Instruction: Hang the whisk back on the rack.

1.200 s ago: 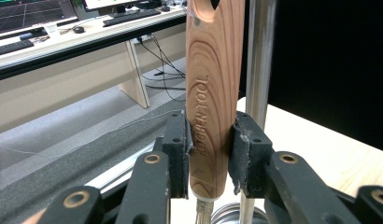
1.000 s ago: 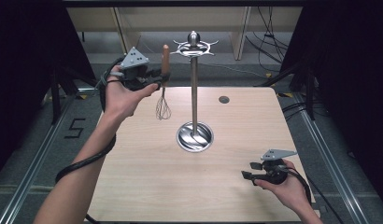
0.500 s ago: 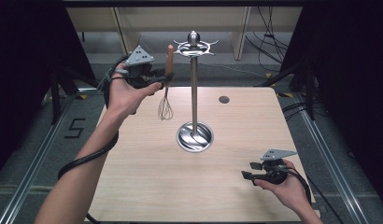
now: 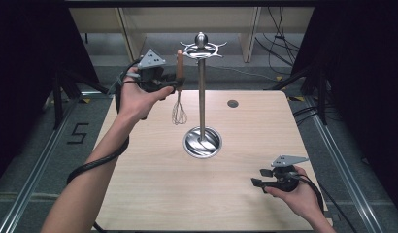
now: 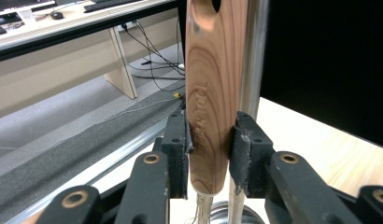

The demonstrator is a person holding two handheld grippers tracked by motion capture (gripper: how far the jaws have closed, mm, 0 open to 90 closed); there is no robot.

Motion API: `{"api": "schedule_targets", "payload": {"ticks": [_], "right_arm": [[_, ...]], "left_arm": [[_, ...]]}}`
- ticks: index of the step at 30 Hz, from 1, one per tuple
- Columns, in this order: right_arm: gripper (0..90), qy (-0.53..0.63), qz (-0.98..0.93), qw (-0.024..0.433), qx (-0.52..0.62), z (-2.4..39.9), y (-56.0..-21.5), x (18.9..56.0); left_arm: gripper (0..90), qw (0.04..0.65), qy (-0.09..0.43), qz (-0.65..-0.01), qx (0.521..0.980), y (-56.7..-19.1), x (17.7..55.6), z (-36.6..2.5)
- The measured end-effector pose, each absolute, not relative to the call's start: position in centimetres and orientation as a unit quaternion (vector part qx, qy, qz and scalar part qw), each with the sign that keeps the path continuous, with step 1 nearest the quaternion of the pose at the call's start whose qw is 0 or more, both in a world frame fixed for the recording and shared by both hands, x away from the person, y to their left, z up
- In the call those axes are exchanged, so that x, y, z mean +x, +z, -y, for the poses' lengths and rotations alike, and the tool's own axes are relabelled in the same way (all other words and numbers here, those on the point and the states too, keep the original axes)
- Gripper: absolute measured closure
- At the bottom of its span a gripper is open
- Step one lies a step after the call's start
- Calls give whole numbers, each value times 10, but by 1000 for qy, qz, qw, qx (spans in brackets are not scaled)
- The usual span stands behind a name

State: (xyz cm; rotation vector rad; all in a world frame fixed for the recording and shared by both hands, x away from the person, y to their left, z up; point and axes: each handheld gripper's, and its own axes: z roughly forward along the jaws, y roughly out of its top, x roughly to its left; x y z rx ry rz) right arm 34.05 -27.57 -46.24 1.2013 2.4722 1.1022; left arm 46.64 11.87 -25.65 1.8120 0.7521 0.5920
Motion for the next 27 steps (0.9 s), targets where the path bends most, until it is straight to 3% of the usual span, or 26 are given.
{"api": "schedule_targets", "payload": {"ticks": [9, 14, 18, 22, 27], "right_arm": [[457, 371, -829, 92, 409, 277, -462, 339], [455, 369, -830, 92, 409, 276, -461, 339], [451, 367, -830, 97, 410, 276, -462, 339], [447, 364, -830, 95, 412, 276, -463, 340], [444, 374, -824, 99, 414, 272, -466, 340]], "left_arm": [[477, 537, 256, -327, 734, -277, 436, -149], [362, 529, 257, -336, 736, -322, 401, -181], [367, 500, 249, -360, 747, -389, 369, -210], [404, 459, 207, -415, 757, -453, 342, -234], [414, 445, 202, -431, 758, -471, 326, -247]]}}
